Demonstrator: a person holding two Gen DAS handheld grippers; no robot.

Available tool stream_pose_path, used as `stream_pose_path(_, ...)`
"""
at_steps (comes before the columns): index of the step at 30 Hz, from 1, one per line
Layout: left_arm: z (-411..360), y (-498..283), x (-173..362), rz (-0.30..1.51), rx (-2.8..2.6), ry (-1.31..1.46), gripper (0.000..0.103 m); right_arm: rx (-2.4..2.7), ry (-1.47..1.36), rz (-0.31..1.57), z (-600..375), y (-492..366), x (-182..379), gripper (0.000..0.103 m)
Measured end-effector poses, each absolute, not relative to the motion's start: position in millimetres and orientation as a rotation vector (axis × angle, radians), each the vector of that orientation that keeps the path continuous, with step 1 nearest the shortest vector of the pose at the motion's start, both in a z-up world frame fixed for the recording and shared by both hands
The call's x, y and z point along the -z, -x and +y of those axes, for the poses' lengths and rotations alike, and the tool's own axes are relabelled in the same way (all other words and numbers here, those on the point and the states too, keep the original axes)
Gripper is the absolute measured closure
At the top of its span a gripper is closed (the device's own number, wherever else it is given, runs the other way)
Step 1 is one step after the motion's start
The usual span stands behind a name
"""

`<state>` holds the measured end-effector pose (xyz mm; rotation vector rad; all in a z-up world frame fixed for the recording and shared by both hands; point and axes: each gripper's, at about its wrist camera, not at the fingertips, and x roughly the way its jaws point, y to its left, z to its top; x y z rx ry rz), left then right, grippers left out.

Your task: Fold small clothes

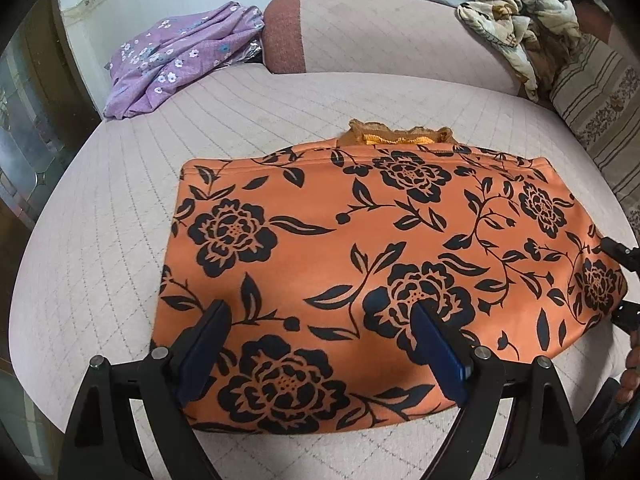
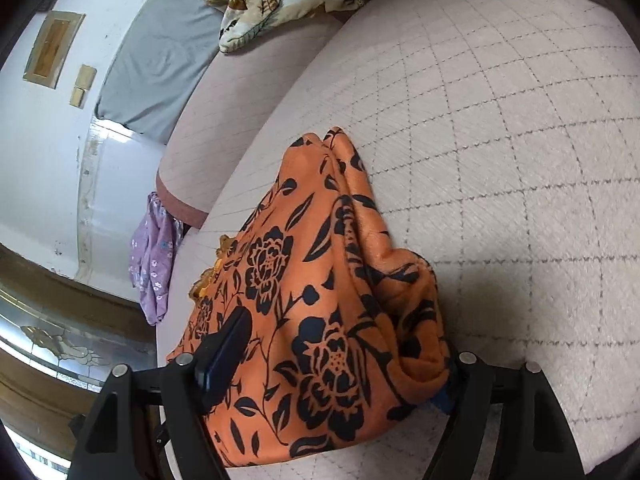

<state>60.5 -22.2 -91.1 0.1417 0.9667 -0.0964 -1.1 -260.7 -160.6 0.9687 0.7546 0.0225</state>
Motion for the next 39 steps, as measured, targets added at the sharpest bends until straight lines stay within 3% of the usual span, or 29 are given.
stream_pose_path(5,-31.1,-65.8,87.5,0.91,0.12,-0.092,0.012,-0.036,-0.902,0.744,-257.0,-0.3,146.3,0.024)
stream_pose_path(8,-51.6,-81.9,130.5,1.063,0.134,-0.218,0.011,-0.015,-0.904,0.789,-258.6,-8.5,161.5,0.024)
stream_pose_path(12,-52.7,-76.7,123.5,1.012,0.138,-0.192,0.009,-0.034,-0.868,0.799,-254.7,-10.8,156.4,0.049)
stream_pose_path(13,-52.7,-75.1,119.2,0.997,0.148,-0.184,0.009,-0.03,-0.857,0.807,-254.4,-11.1,156.4,0.049)
stream_pose_path(17,-53.9,-69.6,116.8,0.937,0.124,-0.186,0.009,-0.012,-0.865,0.802,-255.6,-12.4,158.6,0.045)
stream_pose_path(19,-59.7,-75.3,144.6,1.032,0.119,-0.215,0.004,-0.024,-0.88,0.783,-255.2,-13.3,158.1,0.033)
stream_pose_path(22,-62.4,-72.6,141.4,0.98,0.107,-0.239,0.002,-0.024,-0.852,0.782,-253.3,-21.8,161.4,0.034)
stream_pose_path(23,-59.0,-74.8,139.1,1.0,0.122,-0.213,0.003,-0.018,-0.85,0.798,-253.7,-26.3,163.8,0.04)
stream_pose_path(24,-54.8,-76.8,137.0,1.016,0.143,-0.192,0.003,-0.001,-0.838,0.817,-253.5,-29.8,162.6,0.066)
stream_pose_path(25,-50.6,-77.1,135.4,1.022,0.156,-0.18,0.003,-0.005,-0.83,0.834,-252.7,-34.0,160.3,0.077)
stream_pose_path(29,-12.5,-66.7,105.4,0.936,0.134,-0.084,0.003,-0.012,-0.695,0.807,-229.2,-43.1,110.0,0.082)
stream_pose_path(30,0.7,-63.8,96.1,0.906,0.119,-0.051,0.003,-0.034,-0.651,0.773,-215.5,-44.5,86.9,0.088)
stream_pose_path(35,91.1,-42.5,63.3,0.751,-0.037,0.153,0.003,-0.229,-0.429,0.649,-107.3,-49.5,-4.0,0.088)
stream_pose_path(39,148.0,-28.9,86.6,0.766,-0.146,0.251,0.003,-0.365,-0.304,0.704,-15.4,-53.1,8.6,0.088)
